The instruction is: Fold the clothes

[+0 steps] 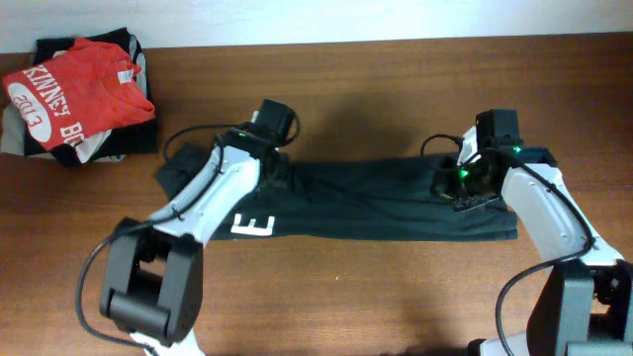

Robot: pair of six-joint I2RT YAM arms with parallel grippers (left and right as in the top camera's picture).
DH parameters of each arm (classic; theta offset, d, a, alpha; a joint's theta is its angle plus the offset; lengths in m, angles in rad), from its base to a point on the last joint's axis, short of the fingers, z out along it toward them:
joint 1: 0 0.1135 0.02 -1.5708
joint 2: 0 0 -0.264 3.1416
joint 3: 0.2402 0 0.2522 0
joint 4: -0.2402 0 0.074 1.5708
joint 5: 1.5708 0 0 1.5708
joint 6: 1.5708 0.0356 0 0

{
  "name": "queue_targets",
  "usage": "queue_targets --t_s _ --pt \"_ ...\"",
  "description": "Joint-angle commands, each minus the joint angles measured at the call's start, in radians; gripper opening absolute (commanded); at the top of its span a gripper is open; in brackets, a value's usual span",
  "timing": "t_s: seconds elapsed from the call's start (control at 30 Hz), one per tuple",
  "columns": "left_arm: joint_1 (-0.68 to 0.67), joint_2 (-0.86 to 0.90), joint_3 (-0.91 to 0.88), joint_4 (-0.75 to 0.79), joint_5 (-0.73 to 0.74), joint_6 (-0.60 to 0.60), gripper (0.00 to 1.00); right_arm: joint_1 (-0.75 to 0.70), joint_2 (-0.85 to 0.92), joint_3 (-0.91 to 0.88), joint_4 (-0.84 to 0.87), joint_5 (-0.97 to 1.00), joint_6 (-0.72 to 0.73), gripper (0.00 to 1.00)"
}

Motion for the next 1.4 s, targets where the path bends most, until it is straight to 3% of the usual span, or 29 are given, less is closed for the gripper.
queue_targets --t_s 0.0,0.17,0.23,0.53,0.63,0.7,0.83,0.93,1.1,1.23,1.37 --pt "0.105 0.1 0.008 -0.041 0.09 0.002 0.01 0.005 0.069 -0.019 0.0 0.082 -0.007 0.04" --pt "0.212 0.136 0.008 -0.129 0.116 0.0 0.01 0.005 0.244 -0.019 0.026 0.118 0.001 0.04" --pt "0.248 0.138 0.008 -0.163 0.113 -0.056 0.01 -0.001 0.293 -0.019 0.035 0.134 0.001 0.04" --pt "0.442 0.138 -0.065 -0.253 0.046 -0.172 0.01 -0.029 0.297 -0.019 -0.018 0.222 0.072 0.04" --pt "0.517 0.138 -0.081 -0.251 0.073 -0.172 0.01 -0.029 0.297 -0.019 -0.032 0.222 0.072 0.04" --pt "0.571 0.138 -0.082 -0.229 0.177 -0.124 0.01 -0.029 0.297 -0.019 -0.031 0.222 0.072 0.04" --pt "0.653 0.128 -0.082 -0.25 0.175 -0.147 0.01 -0.029 0.297 -0.019 -0.041 0.223 0.068 0.04" --pt "0.699 0.022 -0.082 -0.285 0.178 -0.169 0.01 -0.029 0.297 -0.019 -0.043 0.222 0.064 0.04" --pt "0.578 -0.183 -0.082 -0.253 0.331 -0.088 0.01 -0.027 0.297 -0.018 -0.035 0.214 0.061 0.04" --pt "0.399 -0.119 -0.115 -0.203 0.372 -0.062 0.01 -0.027 0.297 -0.018 -0.035 0.188 0.061 0.04" --pt "0.314 0.043 -0.122 -0.115 0.375 -0.061 0.01 -0.027 0.297 -0.018 -0.043 0.188 0.061 0.04"
